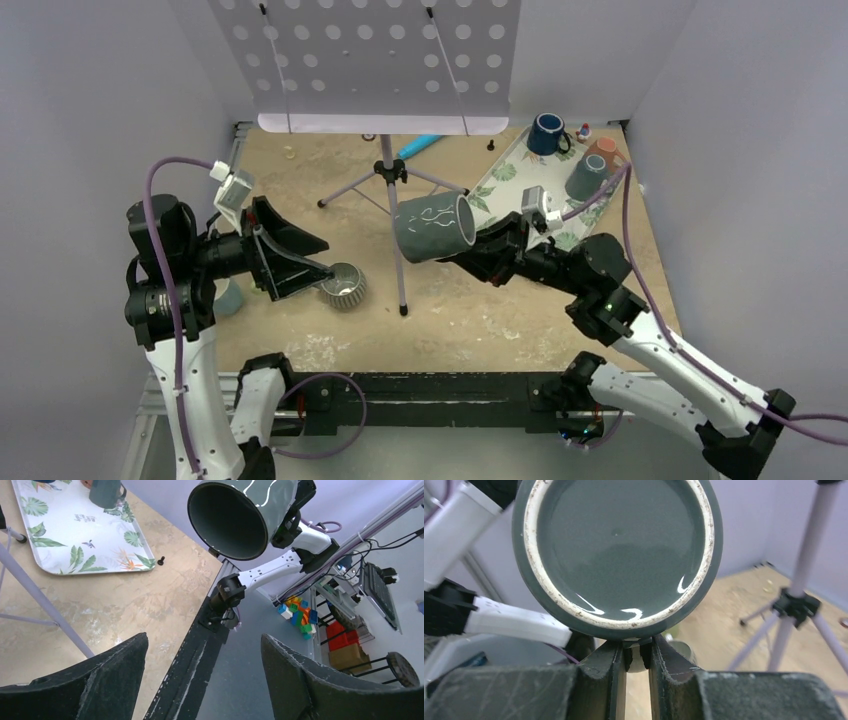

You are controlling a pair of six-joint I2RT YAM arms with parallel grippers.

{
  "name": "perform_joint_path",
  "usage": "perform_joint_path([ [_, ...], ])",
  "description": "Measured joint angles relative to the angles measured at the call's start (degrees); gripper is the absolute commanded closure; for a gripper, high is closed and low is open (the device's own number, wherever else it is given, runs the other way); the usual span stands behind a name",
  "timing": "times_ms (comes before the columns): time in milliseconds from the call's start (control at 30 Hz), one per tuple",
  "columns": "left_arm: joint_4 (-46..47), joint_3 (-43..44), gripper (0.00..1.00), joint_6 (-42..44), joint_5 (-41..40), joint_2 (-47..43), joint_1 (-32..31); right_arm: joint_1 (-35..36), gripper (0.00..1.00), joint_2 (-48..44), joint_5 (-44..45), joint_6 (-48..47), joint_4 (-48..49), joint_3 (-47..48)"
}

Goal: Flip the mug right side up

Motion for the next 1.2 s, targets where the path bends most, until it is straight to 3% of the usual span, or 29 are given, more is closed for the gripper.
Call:
perform_joint_path([
  [233, 8.0, 0.0, 0.09, -11.04, 0.55, -1.42, -0.11, 8.26, 1.0, 11.65, 3.76, 5.31, 13.2, 2.84],
  [433, 11.76, 0.85, 0.09, -15.65, 0.59, -3.58, -0.37, 12.72, 1.0, 21.92, 5.18, 7.34, 17.66, 7.93],
  [600, 16.68, 0.98, 0.16, -20.35, 0.0, -3.72, -0.42, 16.48, 1.0, 27.89, 5.09, 7.56, 20.61, 12.17],
  [800, 24.9, 0.35, 0.46, -26.75, -2.25, -3.61, -0.59, 18.53, 1.0, 34.25, 4.26, 8.35, 23.85, 14.86],
  [833, 25.79, -0.07, 0.58, -27.91, -2.6, -3.61, -0.59, 18.62, 1.0, 35.08, 4.42, 8.66, 24.57, 14.93],
  [900, 27.17, -0.92, 0.93, -29.7, -3.34, -3.41, -0.59, 18.51, 1.0, 36.17, 4.48, 8.85, 25.7, 15.32],
  [933, 27.56, -1.33, 1.0, -30.88, -3.48, -3.19, -0.61, 18.32, 1.0, 36.52, 4.61, 8.85, 26.12, 15.45],
  [967, 27.69, -1.68, 1.0, -32.11, -3.08, -3.04, -0.83, 18.16, 0.9, 36.92, 5.27, 8.68, 26.21, 15.63],
  [1067, 29.68, -3.04, 1.0, -32.04, -2.47, -3.17, -1.53, 18.29, 0.28, 38.58, 5.44, 9.46, 25.27, 16.35],
  [1100, 29.31, -3.37, 1.0, -31.39, -2.51, -3.15, -1.53, 18.45, 0.13, 38.56, 5.33, 8.81, 23.45, 16.65],
  [1200, 21.33, -3.02, 1.0, -21.11, -7.06, -2.36, -1.46, 18.82, 0.02, 36.26, 5.95, 4.5, 16.59, 16.63],
])
